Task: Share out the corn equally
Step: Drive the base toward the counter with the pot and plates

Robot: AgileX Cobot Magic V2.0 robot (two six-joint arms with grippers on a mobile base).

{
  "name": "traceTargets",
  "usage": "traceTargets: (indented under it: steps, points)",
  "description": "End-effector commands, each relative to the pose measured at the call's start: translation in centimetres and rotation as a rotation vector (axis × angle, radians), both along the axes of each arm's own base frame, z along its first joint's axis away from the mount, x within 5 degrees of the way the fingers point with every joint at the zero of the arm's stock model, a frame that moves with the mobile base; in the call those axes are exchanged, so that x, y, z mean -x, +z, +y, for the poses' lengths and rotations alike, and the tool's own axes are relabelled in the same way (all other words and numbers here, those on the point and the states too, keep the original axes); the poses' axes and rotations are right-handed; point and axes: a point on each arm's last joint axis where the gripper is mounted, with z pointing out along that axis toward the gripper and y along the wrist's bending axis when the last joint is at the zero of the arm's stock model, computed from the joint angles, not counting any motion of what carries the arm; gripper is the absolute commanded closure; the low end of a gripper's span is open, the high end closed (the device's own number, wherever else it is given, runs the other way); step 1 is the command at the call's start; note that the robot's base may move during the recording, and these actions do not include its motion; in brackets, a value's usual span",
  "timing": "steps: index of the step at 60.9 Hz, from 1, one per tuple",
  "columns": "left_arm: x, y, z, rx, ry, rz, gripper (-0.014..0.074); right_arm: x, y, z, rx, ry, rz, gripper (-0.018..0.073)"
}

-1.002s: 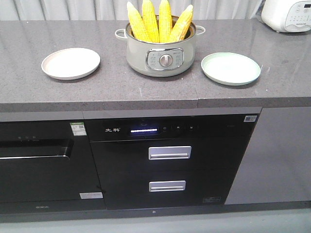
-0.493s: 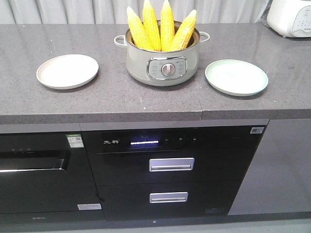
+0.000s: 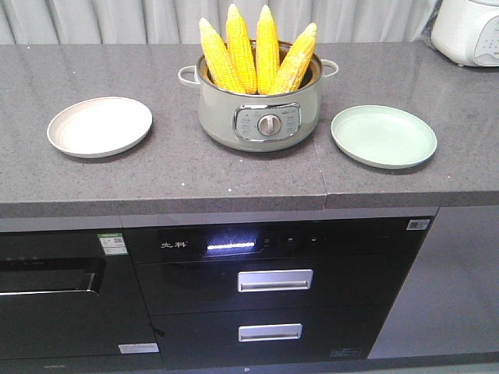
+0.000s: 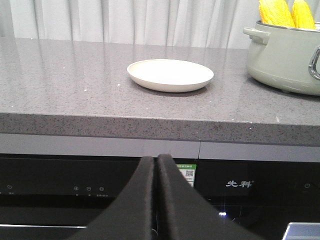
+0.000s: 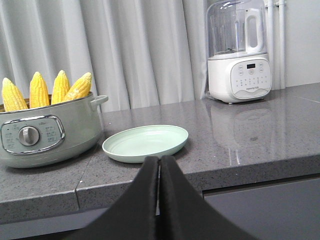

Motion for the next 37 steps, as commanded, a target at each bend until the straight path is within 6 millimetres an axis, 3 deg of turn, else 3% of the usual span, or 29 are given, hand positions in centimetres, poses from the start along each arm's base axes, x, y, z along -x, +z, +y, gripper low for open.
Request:
traceTargets:
  steps: [1,37]
  points:
    - [0.12,1.64,0.07,0.003,0.008,-0.104,0.0602,0.05,0.10,0.10,0.013,0.007,-0.062,0.0561]
    - [0.12,1.64,0.07,0.003,0.008,-0.104,0.0602,0.05,0.10,0.10,0.013,0.007,-0.062,0.0561]
